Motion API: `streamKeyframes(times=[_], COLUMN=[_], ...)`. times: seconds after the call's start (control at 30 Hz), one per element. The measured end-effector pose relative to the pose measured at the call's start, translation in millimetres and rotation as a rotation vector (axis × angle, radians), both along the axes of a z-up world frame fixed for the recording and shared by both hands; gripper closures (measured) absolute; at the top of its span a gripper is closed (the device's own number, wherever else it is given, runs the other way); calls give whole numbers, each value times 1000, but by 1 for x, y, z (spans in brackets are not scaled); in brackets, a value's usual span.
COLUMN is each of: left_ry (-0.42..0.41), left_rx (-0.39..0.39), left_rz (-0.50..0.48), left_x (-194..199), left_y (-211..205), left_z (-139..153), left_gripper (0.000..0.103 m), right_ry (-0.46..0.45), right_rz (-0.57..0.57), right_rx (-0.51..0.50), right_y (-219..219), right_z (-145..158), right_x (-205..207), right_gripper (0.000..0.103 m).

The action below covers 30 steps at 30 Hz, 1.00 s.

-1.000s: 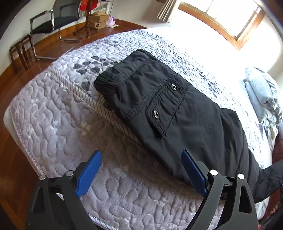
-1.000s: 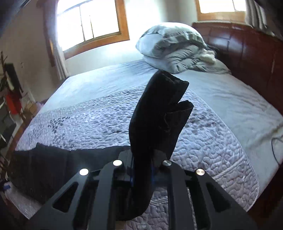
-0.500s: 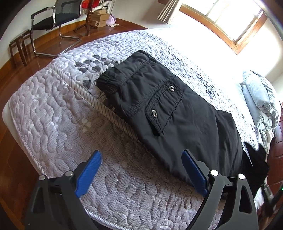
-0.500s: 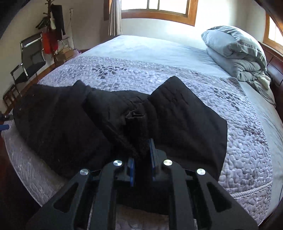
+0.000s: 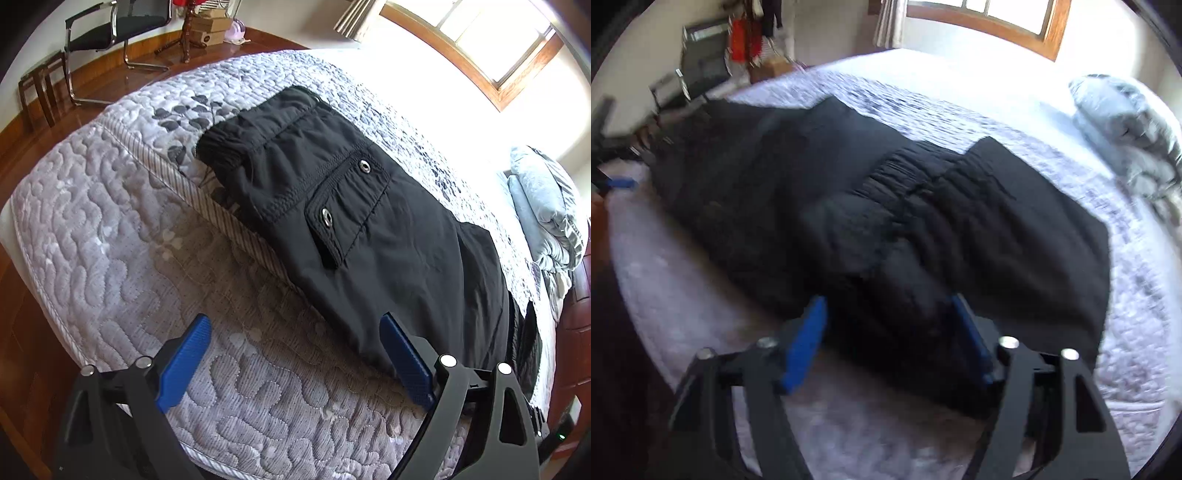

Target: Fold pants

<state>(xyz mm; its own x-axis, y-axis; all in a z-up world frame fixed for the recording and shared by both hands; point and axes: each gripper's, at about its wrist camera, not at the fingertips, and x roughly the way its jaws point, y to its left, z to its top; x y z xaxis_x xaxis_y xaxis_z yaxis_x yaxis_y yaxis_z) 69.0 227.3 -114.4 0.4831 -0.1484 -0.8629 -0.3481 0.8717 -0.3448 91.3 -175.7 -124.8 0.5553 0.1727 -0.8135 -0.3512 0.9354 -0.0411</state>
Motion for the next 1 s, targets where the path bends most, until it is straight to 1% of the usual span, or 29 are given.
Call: streamKeyframes(times=[0.03, 0.07, 0.13, 0.17, 0.2, 0.27, 0.37, 0.4, 0.43, 0.47, 0.53, 0.57, 0.6, 0.63, 0.77, 0.83, 0.9, 0.93, 1.0], left_ry=[3, 4, 1, 1, 1, 2, 6, 8, 10, 10, 9, 9, 9, 9, 12, 14, 16, 18, 19], left_rx=[0, 3, 10, 11, 9, -10, -21, -16, -12, -10, -14, -17, -21, -23, -28, -35, -39, -41, -44], left_rz=[-5, -9, -11, -8, -5, -2, -11, -16, -18, -20, -13, -8, -4, -2, 11, 14, 19, 19, 19], left_x=[0, 0, 1, 1, 1, 2, 2, 2, 2, 2, 2, 2, 2, 2, 2, 1, 0, 0, 0], left_y=[-1, -2, -3, -3, -3, -3, -5, -6, -7, -7, -5, -4, -3, -1, 3, 3, 3, 3, 1], left_z=[-1, -1, -1, -2, -2, -3, -5, -5, -6, -6, -6, -6, -6, -6, -9, -10, -11, -12, -13], left_gripper=[10, 10, 10, 10, 10, 10, 10, 10, 10, 9, 8, 8, 8, 7, 7, 7, 7, 7, 7], right_ry=[11, 8, -25, -31, -39, -40, 6, 14, 17, 22, 42, 48, 46, 33, -24, -42, -38, -24, 26], right_rz=[15, 10, -46, -73, -104, -115, -126, -145, -165, -184, -210, -220, -227, -224, -178, -143, -109, -100, -83], right_rx=[67, 114, 191, 213, 203, 167, 112, 87, 65, 53, 79, 90, 99, 120, 205, 228, 240, 241, 207], right_y=[-3, -7, -19, -25, -27, -25, -17, -15, -15, -17, -22, -24, -25, -25, -21, -17, -8, -6, 5], right_z=[6, 12, 26, 31, 34, 32, 17, 12, 7, 3, -2, -4, -3, 2, 25, 34, 33, 29, 15], right_x=[-4, -8, -10, -8, -5, 1, 16, 20, 23, 27, 32, 33, 33, 32, 28, 27, 30, 33, 39], right_gripper=[34, 34, 34, 34, 34, 34, 34, 40, 48, 51, 79, 81, 92, 97, 98, 98, 98, 98, 98])
